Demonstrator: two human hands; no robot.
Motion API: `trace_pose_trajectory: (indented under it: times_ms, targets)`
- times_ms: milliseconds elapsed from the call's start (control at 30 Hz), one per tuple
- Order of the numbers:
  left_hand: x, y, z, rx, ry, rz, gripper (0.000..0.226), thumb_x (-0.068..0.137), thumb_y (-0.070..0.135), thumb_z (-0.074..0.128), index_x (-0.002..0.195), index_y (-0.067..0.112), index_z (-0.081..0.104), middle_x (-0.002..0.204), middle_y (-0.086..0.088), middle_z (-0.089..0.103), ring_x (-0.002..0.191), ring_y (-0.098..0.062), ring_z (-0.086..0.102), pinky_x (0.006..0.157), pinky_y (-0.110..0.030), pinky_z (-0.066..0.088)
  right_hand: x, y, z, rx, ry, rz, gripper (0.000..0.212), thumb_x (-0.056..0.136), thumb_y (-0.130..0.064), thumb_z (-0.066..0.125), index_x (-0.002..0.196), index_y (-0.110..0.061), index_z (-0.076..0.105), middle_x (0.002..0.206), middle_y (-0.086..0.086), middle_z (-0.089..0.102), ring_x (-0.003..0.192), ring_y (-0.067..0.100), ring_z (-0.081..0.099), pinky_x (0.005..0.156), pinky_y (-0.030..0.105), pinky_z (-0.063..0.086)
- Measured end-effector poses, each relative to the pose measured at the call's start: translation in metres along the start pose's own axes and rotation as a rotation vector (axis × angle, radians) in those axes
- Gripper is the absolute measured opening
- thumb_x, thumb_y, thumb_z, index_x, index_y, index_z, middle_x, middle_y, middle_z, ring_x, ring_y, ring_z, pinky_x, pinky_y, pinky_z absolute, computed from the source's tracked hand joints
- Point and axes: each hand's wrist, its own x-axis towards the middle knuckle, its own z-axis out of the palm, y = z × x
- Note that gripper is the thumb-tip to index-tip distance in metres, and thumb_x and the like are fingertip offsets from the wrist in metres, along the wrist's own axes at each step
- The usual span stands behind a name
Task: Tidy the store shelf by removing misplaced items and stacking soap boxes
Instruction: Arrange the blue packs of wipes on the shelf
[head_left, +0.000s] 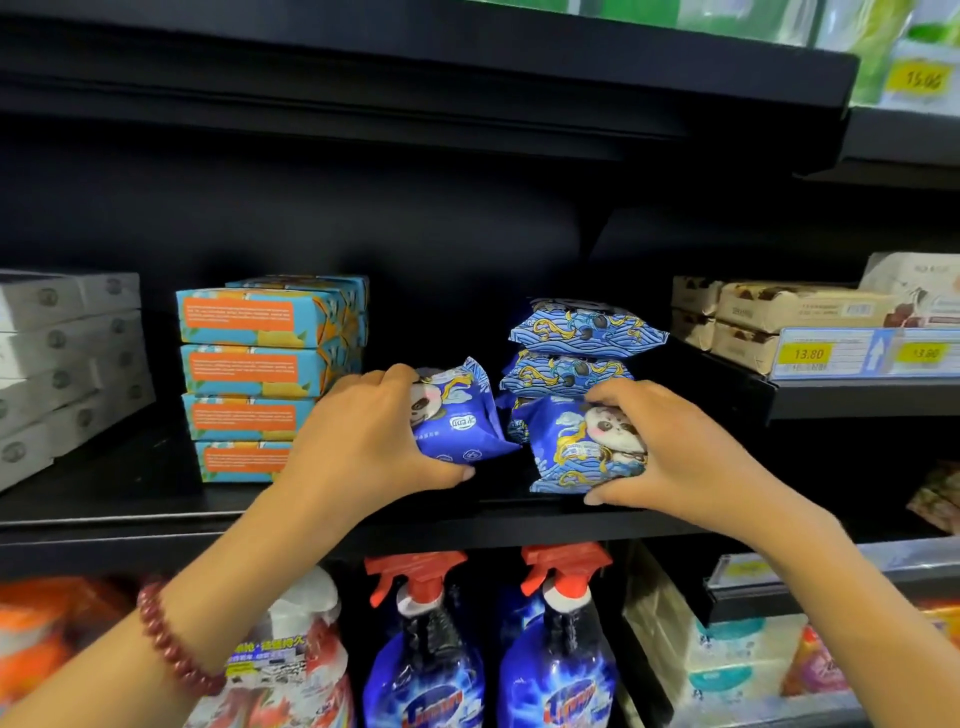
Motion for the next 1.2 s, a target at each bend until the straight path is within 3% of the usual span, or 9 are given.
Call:
trace_pose_trajectory:
  times_ms: [100,300,533,700,933,1033,1200]
  targets:
    - [-0.004,0.001,-0.002,-0.040,0.039,-0.004,0.084,0.053,0.066,0.076,0.117,0.020,0.048,0.105,0.006,0.059,0.098,-0.016,0.054,0.069,-0.023,0.036,0.001,0.002,0.006,0.005,-0.072,-0.042,0.069,0.066,-0.046,0.079,0.124,-0.026,0.048,0.113,-0.019,0.043,0.112,0.004,0.039,0.094,0.024,0.036]
    - [-0.007,-0.004,0.002,-0.095,0.052,-0.018,0.090,0.049,0.067,0.077,0.120,0.020,0.049,0.104,0.006,0.061,0.096,-0.017,0.056,0.067,-0.024,0.038,-0.017,0.007,0.021,0.003,0.134,-0.079,0.053,0.070,-0.038,0.078,0.119,-0.025,0.062,0.113,-0.013,0.055,0.107,0.001,0.042,0.081,0.029,0.048]
    - [-0.008,-0.003,0.003,-0.139,0.075,-0.033,0.087,0.047,0.065,0.079,0.118,0.020,0.052,0.098,0.007,0.062,0.092,-0.018,0.059,0.067,-0.025,0.038,-0.011,0.007,0.027,0.008,0.119,-0.076,0.053,0.076,-0.040,0.072,0.124,-0.024,0.059,0.120,-0.010,0.056,0.114,0.007,0.044,0.089,0.027,0.043]
    - [-0.006,0.001,0.003,-0.159,0.083,-0.021,0.087,0.044,0.066,0.077,0.115,0.021,0.054,0.093,0.009,0.062,0.085,-0.015,0.058,0.066,-0.025,0.038,-0.005,0.008,0.034,-0.020,0.127,-0.077,0.052,0.074,-0.040,0.069,0.122,-0.019,0.061,0.118,-0.004,0.060,0.111,0.014,0.049,0.083,0.032,0.047]
    - [0.000,0.002,0.001,-0.179,0.086,0.013,0.084,0.043,0.067,0.076,0.110,0.022,0.055,0.088,0.011,0.060,0.077,-0.011,0.055,0.059,-0.022,0.036,0.009,0.003,0.038,-0.061,0.069,-0.042,0.056,0.082,-0.038,0.067,0.133,-0.021,0.052,0.133,-0.006,0.051,0.127,0.013,0.038,0.092,0.023,0.033]
    - [0.002,0.005,-0.002,-0.177,0.084,0.028,0.082,0.044,0.064,0.078,0.110,0.021,0.055,0.090,0.009,0.062,0.080,-0.015,0.058,0.062,-0.025,0.040,0.014,0.000,0.039,-0.056,0.070,-0.027,0.056,0.082,-0.036,0.068,0.132,-0.019,0.053,0.133,-0.003,0.052,0.126,0.016,0.040,0.092,0.024,0.034]
    - [0.010,0.022,-0.012,-0.170,0.034,0.101,0.077,0.049,0.062,0.079,0.110,0.024,0.051,0.087,0.016,0.055,0.080,-0.010,0.055,0.059,-0.017,0.038,0.003,0.002,0.039,-0.044,0.160,-0.016,0.057,0.074,-0.040,0.074,0.121,-0.012,0.062,0.122,0.002,0.059,0.116,0.017,0.049,0.090,0.028,0.041]
